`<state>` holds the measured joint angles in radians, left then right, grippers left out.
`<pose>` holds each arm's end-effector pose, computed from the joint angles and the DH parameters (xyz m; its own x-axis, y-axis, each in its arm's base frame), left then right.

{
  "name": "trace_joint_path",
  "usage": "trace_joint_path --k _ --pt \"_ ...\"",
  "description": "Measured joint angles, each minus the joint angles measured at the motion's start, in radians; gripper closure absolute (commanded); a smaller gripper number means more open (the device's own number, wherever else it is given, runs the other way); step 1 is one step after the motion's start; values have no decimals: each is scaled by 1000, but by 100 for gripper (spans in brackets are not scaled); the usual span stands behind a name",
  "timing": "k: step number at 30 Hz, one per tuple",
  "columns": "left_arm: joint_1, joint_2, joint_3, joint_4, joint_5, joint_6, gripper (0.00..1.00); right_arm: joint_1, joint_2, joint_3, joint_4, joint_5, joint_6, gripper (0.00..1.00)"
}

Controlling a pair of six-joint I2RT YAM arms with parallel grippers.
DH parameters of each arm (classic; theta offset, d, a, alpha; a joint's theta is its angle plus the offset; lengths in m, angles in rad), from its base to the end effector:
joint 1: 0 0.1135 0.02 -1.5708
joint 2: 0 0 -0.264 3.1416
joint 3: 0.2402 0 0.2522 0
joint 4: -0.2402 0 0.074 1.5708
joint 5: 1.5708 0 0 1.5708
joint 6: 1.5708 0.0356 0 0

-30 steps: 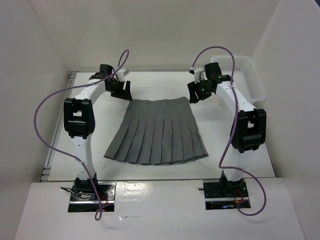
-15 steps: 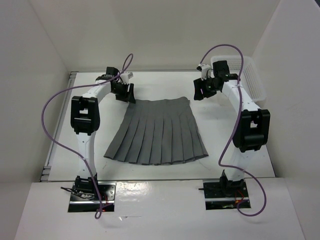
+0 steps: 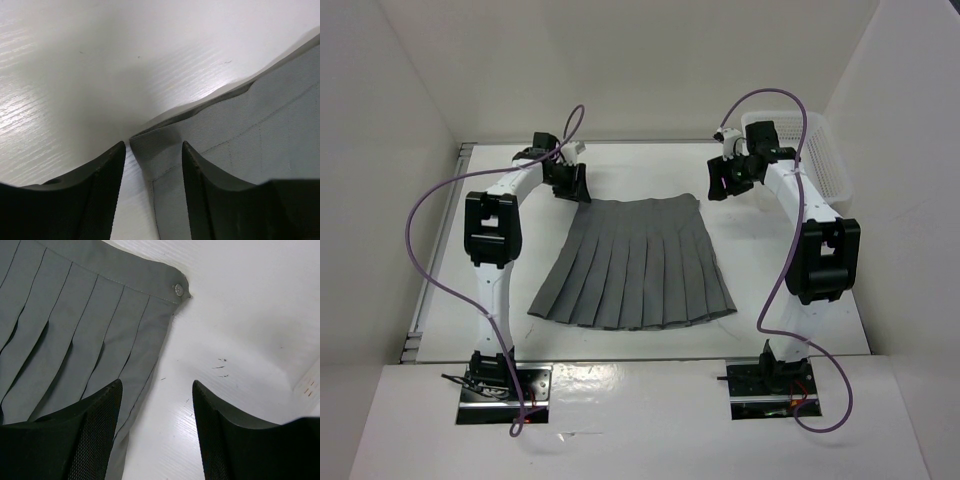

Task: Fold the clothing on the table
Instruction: Flatten the skirt out, then fold the skirt

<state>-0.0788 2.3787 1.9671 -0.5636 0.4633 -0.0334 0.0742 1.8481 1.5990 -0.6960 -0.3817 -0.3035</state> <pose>0.5159 -0.0567 0.1653 -0.8355 0.0360 -0.5483 0.2926 0.8738 -0.3885 0.4050 0.0434 0.2784 -0.6858 -0.3291 -0.6491 -0.5148 0.8498 0.1131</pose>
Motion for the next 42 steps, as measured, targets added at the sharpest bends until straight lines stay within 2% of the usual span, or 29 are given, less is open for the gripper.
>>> trace_joint_path --k 5,15,20,29,37,42 --pt "3 -30 -76 53 8 -6 54 0 0 0 0 0 0 37" --pt "5 -37 -98 58 0 -27 87 0 23 0 0 -2 9 37" --pt "5 -37 -98 53 -6 -27 99 0 76 14 13 -19 20 38" --pt "5 -39 -104 57 -15 -26 100 0 269 157 72 -84 67 50" --pt "5 -64 -147 80 -21 -23 100 0 372 265 105 -116 86 53" --pt "5 -69 -154 85 -23 -22 100 0 395 275 111 -122 87 53"
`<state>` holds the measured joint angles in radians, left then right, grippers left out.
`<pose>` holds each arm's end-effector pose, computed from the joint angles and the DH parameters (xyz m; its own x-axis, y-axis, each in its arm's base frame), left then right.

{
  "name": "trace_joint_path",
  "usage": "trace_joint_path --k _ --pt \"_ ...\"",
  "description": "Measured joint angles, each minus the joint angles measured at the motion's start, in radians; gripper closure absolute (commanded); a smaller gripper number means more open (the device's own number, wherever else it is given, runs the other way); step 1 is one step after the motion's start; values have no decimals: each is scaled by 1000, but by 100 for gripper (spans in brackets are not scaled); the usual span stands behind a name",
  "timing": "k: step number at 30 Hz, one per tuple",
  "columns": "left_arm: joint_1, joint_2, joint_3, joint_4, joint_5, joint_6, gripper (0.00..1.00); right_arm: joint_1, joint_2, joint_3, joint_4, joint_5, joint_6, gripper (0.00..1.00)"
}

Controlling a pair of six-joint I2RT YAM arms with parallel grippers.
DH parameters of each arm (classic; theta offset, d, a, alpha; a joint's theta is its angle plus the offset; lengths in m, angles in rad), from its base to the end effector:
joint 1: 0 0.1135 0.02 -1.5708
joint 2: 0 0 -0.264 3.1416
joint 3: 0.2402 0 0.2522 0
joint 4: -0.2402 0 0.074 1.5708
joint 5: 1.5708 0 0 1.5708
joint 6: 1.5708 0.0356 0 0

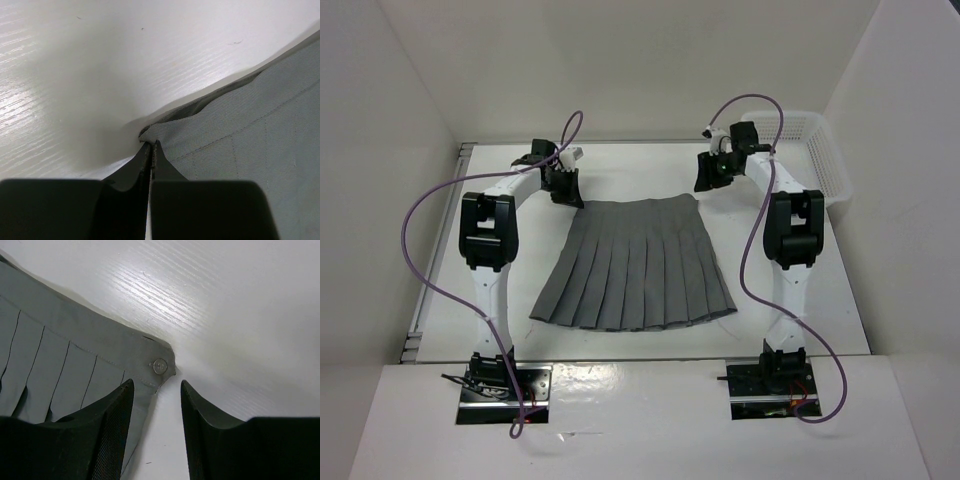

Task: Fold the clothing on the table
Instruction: Fold the skirt

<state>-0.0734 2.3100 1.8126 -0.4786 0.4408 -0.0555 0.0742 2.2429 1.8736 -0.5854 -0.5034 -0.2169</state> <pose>0.4988 -0.0519 0.1565 -0.8417 0.0116 -0.5399 0.2585 0.8864 -0.3839 0.4926 0.0538 0.2018 -0.7210 -0.2426 -0.6490 -0.5100 0.8199 0.2601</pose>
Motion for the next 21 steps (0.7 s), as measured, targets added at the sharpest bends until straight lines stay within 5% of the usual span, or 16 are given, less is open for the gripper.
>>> trace_joint_path --k 21 --pt "0 -2 -3 -1 -5 1 100 0 72 -18 13 -12 1 53"
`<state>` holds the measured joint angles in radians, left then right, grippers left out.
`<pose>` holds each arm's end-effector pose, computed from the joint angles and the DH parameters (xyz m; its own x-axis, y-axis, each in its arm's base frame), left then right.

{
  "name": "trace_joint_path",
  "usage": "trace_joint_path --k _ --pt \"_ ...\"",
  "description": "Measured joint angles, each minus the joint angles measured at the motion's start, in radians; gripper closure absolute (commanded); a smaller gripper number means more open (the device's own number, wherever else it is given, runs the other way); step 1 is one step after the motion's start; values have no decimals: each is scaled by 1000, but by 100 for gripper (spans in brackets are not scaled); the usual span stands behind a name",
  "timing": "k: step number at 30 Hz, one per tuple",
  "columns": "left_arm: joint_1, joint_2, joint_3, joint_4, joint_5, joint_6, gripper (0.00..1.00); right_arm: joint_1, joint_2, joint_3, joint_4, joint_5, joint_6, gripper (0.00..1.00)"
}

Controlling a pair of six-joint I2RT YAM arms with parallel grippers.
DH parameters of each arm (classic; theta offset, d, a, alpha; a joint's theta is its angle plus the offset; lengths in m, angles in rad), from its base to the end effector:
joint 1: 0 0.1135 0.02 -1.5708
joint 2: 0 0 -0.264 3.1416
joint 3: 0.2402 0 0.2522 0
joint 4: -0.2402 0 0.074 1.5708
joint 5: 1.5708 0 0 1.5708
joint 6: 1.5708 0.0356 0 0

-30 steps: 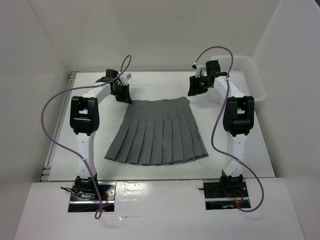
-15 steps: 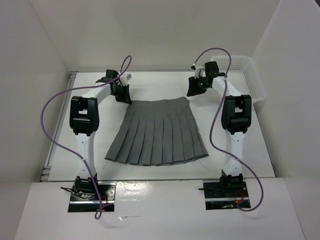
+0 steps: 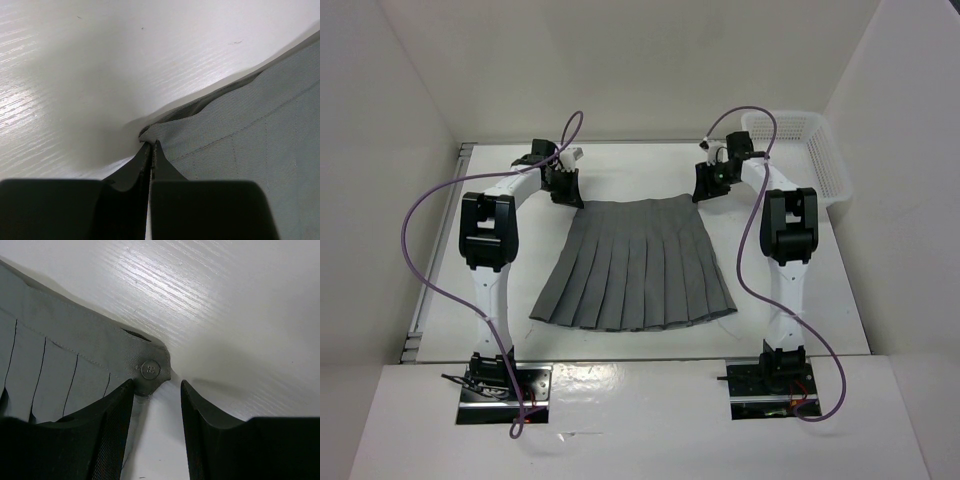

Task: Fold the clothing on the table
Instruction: Fold the skirt

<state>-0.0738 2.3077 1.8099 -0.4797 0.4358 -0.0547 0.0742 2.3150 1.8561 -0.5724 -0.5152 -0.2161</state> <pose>0.4982 -0.0519 0.1566 -0.8421 0.0126 -0.5391 0.2566 0.8887 -0.3800 0.4963 0.0545 0.1629 -0.7678 -0.2442 -0.5924 -0.4930 0.8157 0.3027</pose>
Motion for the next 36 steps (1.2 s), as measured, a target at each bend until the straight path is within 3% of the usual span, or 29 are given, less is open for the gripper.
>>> trace_joint_path --k 12,22,25,26,29,36 --pt "0 0 0 0 5 3 100 10 29 11 6 -48 8 54" --pt "0 0 0 -3 9 3 100 19 59 44 5 -72 12 70" --pt "0 0 0 -4 12 3 100 26 65 52 4 -73 13 78" --pt "0 0 0 -5 13 3 100 27 65 53 4 -73 14 87" --pt "0 0 0 -7 13 4 100 33 66 61 2 -69 14 100" --pt "0 -8 17 -48 -25 31 100 43 67 100 -23 -37 18 100"
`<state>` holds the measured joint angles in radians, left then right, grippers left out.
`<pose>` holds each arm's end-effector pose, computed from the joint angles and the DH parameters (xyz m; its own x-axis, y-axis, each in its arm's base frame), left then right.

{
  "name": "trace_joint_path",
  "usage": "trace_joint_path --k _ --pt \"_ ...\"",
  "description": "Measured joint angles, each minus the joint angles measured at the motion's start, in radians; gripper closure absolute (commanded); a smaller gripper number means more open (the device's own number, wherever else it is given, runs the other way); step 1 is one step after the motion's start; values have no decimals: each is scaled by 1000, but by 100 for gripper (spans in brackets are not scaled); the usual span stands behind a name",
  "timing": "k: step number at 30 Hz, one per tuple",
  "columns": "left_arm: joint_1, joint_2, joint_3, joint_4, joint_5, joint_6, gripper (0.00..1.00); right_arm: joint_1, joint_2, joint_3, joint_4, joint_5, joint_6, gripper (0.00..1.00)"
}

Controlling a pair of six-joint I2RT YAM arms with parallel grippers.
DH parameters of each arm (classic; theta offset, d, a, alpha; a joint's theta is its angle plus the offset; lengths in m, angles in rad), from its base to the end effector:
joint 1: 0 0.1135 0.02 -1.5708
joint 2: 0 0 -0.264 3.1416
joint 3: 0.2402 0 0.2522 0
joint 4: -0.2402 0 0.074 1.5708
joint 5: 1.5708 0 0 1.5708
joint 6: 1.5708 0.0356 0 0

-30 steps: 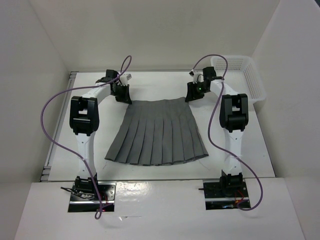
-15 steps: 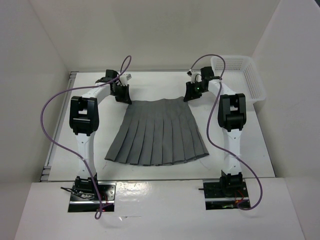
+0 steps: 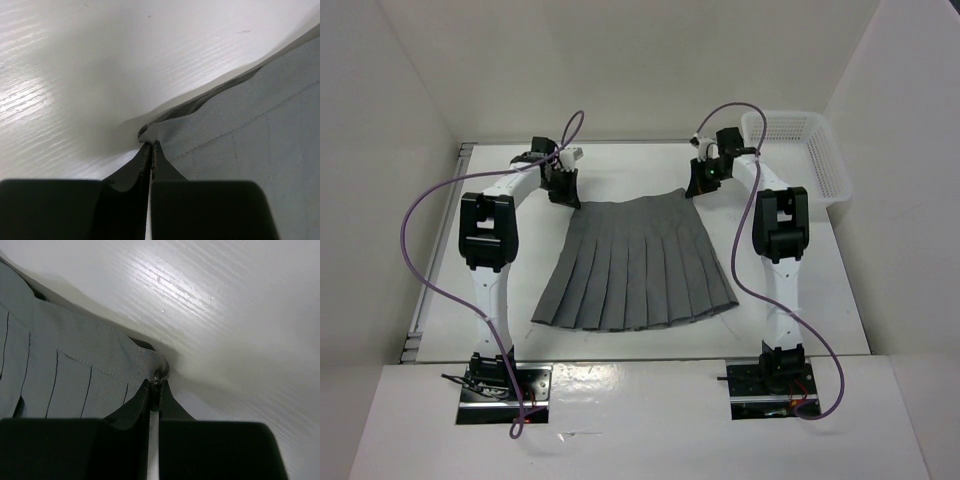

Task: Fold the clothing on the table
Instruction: Fold the skirt

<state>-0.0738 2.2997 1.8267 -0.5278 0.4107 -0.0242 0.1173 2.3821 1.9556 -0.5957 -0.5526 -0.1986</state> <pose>0.4964 -0.0510 0.1625 -0.8462 0.0403 -0.5313 0.2621 0.8997 -0.3491 0.5080 0.0787 0.1596 -0.7575 -0.2583 -0.5996 -0.5313 0.7776 0.3362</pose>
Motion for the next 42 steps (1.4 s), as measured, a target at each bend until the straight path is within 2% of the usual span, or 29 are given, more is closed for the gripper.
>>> trace_joint_path --k 6,15,25,35,42 --pt "6 0 116 -85 -22 24 100 3 -1 90 -26 42 0 100" --pt "22 0 334 -112 -29 29 100 17 -44 180 -42 113 1 100" --pt "23 -8 401 -140 -31 48 100 29 -105 288 -71 154 -13 100" --pt "53 -178 297 -231 80 130 100 53 -407 -24 -153 82 -215 100" --pt "46 -335 167 -381 184 304 100 56 -479 -126 -292 48 -381 100"
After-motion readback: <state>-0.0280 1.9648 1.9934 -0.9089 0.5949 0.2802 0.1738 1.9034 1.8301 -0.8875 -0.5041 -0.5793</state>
